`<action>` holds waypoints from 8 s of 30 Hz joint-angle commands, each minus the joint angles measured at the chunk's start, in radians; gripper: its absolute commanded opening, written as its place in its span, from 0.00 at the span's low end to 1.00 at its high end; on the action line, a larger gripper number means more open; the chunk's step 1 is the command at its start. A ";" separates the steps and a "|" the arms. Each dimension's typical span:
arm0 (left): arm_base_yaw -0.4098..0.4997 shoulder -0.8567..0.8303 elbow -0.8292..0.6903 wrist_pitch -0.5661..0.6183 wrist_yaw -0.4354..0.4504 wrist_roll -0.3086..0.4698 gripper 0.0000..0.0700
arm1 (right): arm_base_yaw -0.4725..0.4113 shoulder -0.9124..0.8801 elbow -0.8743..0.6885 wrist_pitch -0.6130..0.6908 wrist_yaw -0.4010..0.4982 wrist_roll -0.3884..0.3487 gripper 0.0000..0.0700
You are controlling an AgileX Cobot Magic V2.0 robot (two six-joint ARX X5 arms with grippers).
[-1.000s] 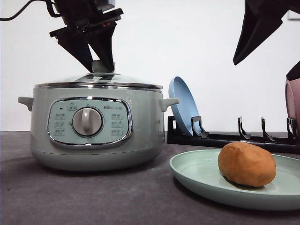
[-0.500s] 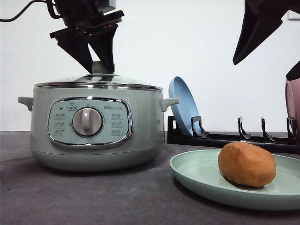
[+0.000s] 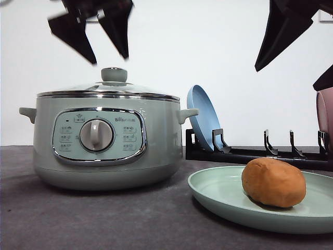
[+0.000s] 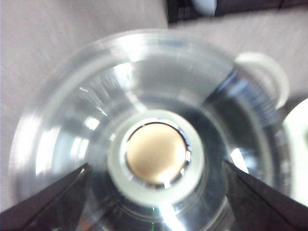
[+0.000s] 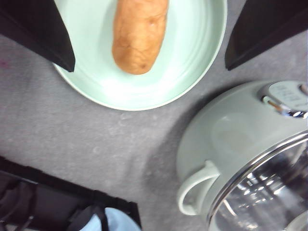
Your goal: Transfer potato from steamer to green plate
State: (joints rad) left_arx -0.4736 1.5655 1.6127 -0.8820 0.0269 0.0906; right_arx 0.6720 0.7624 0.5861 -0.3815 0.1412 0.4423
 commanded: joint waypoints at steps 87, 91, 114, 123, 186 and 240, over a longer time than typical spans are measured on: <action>0.562 -1.336 -1.298 0.748 -0.062 0.027 0.00 | 0.006 0.005 0.011 -0.007 -0.298 -0.009 0.00; 0.565 -1.401 -1.393 0.748 -0.062 0.027 0.00 | 0.006 0.005 0.011 -0.007 -0.298 -0.009 0.00; 0.565 -1.563 -1.584 0.645 -0.062 0.024 0.00 | 0.006 0.005 0.011 -0.007 -0.298 -0.009 0.00; 0.565 -1.563 -1.584 0.649 -0.061 0.021 0.00 | 0.006 0.005 0.011 -0.007 -0.298 -0.009 0.00; 0.565 -1.563 -1.584 0.649 -0.061 0.021 0.00 | -0.694 -0.747 -0.494 0.300 -0.245 -0.427 0.00; 0.565 -1.563 -1.584 0.649 -0.061 0.021 0.00 | -0.693 -0.759 -0.575 0.225 -0.246 -0.390 0.00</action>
State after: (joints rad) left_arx 0.0879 0.0051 0.0463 -0.2199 -0.0296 0.1135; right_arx -0.0216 0.0051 0.0158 -0.1612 -0.1045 0.0414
